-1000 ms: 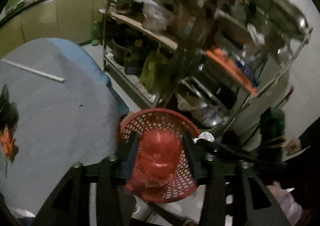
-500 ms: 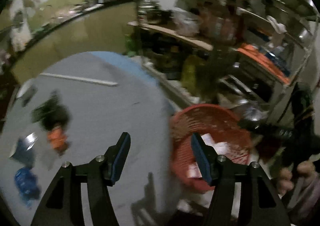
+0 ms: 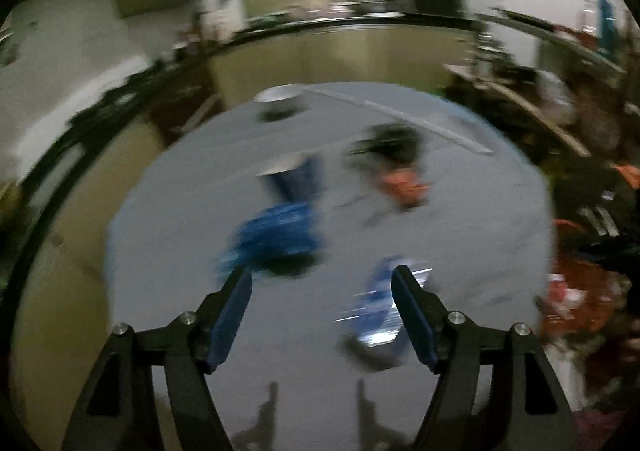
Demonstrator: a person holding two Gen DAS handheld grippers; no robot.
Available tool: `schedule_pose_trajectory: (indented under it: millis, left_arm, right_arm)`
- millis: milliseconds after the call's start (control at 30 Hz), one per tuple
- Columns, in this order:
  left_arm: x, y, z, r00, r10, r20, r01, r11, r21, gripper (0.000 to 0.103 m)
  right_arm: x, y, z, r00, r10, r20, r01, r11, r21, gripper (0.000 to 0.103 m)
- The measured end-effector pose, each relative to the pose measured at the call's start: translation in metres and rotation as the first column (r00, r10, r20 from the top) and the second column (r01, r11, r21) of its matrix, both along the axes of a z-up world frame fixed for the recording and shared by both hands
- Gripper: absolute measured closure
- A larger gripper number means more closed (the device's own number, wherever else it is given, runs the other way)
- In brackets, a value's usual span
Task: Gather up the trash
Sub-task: 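Grasp the blue plastic bag with the left tool while the right tool grasps the blue carton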
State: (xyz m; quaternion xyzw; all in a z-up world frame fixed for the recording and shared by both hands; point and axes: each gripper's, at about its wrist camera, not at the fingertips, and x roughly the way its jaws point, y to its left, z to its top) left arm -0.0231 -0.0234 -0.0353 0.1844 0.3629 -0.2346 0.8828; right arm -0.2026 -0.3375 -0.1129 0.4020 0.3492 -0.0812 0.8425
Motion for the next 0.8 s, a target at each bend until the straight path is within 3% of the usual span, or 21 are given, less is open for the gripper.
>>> schedule_pose_trajectory:
  millis: [167, 400, 467, 600, 800]
  left_arm:
    - [0.028, 0.055, -0.019, 0.991, 0.128, -0.046, -0.128, 0.992, -0.005, 0.030]
    - [0.039, 0.088, -0.037, 0.985, 0.149, -0.084, -0.152, 0.988, -0.033, 0.030]
    - [0.041, 0.089, -0.041, 0.984, 0.147, -0.096, -0.152, 0.987, -0.043, 0.030]
    - [0.045, 0.090, -0.059, 0.972, 0.085, -0.219, -0.111, 0.988, -0.111, 0.030]
    - [0.048, 0.077, -0.086, 0.958, 0.050, -0.282, -0.085, 0.990, -0.114, 0.030]
  right_arm:
    - [0.064, 0.064, 0.016, 0.980, 0.197, -0.008, -0.196, 0.980, 0.015, 0.043]
    - [0.118, 0.131, 0.020, 0.938, 0.339, -0.067, -0.332, 0.938, 0.099, 0.043]
    - [0.129, 0.144, 0.017, 0.930, 0.356, -0.097, -0.344, 0.931, 0.120, 0.043]
    - [0.146, 0.160, 0.003, 0.919, 0.353, -0.174, -0.331, 0.932, 0.147, 0.043]
    - [0.155, 0.148, -0.019, 0.934, 0.265, -0.238, -0.196, 0.940, 0.278, 0.043]
